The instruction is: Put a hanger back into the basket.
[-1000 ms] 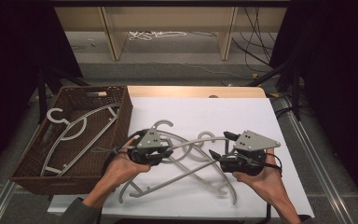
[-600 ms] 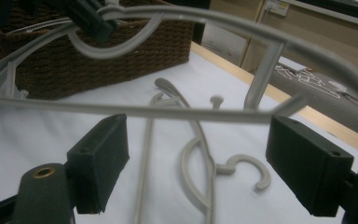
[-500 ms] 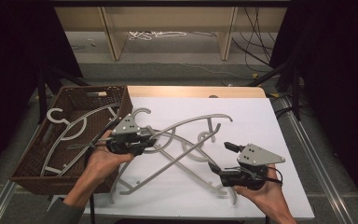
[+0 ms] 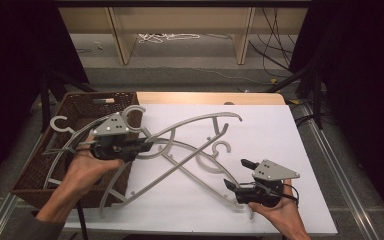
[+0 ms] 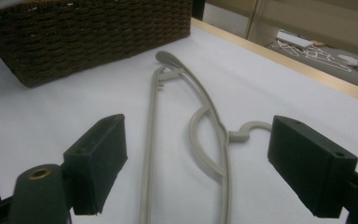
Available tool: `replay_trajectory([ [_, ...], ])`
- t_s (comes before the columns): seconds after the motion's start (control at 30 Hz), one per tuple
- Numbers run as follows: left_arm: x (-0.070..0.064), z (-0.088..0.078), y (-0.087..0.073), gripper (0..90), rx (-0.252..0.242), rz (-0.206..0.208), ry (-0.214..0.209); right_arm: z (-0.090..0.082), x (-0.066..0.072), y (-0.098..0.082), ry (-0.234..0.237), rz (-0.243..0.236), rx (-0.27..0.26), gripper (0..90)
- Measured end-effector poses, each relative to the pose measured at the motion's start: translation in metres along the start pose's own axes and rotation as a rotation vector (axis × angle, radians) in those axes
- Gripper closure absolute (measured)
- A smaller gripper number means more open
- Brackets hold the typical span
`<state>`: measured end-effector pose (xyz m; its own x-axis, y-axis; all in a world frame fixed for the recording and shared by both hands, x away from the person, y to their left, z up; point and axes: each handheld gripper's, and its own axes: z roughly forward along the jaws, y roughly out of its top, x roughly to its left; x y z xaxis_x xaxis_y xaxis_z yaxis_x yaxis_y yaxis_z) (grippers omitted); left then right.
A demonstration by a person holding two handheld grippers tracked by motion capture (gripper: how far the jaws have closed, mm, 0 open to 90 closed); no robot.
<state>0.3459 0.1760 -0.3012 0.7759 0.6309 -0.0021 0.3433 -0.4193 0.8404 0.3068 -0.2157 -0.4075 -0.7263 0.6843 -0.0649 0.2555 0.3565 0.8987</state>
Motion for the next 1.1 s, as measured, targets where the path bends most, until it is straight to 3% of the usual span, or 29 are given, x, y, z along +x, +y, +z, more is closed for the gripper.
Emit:
replay_trajectory([
  [0.1, 0.015, -0.012, 0.000, 80.8, -0.015, -0.030, 0.036, 0.001, -0.001, -0.002, -0.013, 0.008, -0.015, 20.4],
  [0.2, 0.024, -0.019, 0.000, 80.8, -0.017, -0.036, 0.058, 0.001, -0.003, -0.004, -0.018, 0.018, 0.002, 20.4],
  [0.43, 0.057, -0.051, 0.013, 80.8, -0.020, -0.028, 0.156, 0.004, -0.004, -0.006, -0.014, 0.023, 0.008, 20.4],
  [0.5, 0.063, -0.056, 0.013, 80.8, -0.025, -0.059, 0.193, 0.004, -0.004, -0.006, -0.013, 0.019, 0.010, 20.5],
  [0.57, 0.068, -0.058, 0.013, 80.8, -0.025, -0.061, 0.210, 0.005, -0.003, -0.007, -0.024, 0.022, -0.004, 20.5],
  [0.63, 0.087, -0.063, 0.008, 80.8, -0.005, -0.046, 0.255, 0.004, -0.004, -0.007, -0.014, 0.025, 0.015, 20.5],
  [0.67, 0.087, -0.063, 0.008, 80.8, -0.005, -0.046, 0.255, 0.004, -0.004, -0.007, -0.014, 0.025, 0.015, 20.5],
  [0.7, 0.097, -0.064, 0.005, 80.8, 0.004, -0.042, 0.286, 0.004, -0.004, -0.008, -0.011, 0.025, 0.018, 20.6],
  [0.73, 0.101, -0.062, 0.002, 80.8, -0.020, -0.072, 0.296, 0.004, -0.004, -0.008, -0.011, 0.024, 0.019, 20.7],
  [0.8, 0.107, -0.063, 0.000, 80.8, -0.011, -0.064, 0.314, 0.005, -0.005, -0.008, -0.014, 0.020, 0.019, 20.7],
  [0.83, 0.118, -0.065, -0.003, 80.8, 0.000, -0.077, 0.346, 0.006, -0.004, -0.008, -0.014, 0.023, 0.019, 20.7],
  [0.87, 0.118, -0.065, -0.003, 80.8, 0.000, -0.077, 0.346, 0.005, -0.004, -0.008, -0.015, 0.022, 0.029, 20.7],
  [0.93, 0.133, -0.068, -0.009, 80.8, -0.008, -0.106, 0.375, 0.007, -0.004, -0.009, -0.009, 0.022, 0.027, 20.7],
  [1.0, 0.135, -0.068, -0.011, 80.8, -0.018, -0.122, 0.382, 0.008, -0.003, -0.009, -0.007, 0.024, 0.026, 20.7],
  [1.1, 0.147, -0.070, -0.022, 80.8, -0.002, -0.141, 0.435, 0.008, -0.003, -0.010, -0.007, 0.025, 0.028, 20.9],
])
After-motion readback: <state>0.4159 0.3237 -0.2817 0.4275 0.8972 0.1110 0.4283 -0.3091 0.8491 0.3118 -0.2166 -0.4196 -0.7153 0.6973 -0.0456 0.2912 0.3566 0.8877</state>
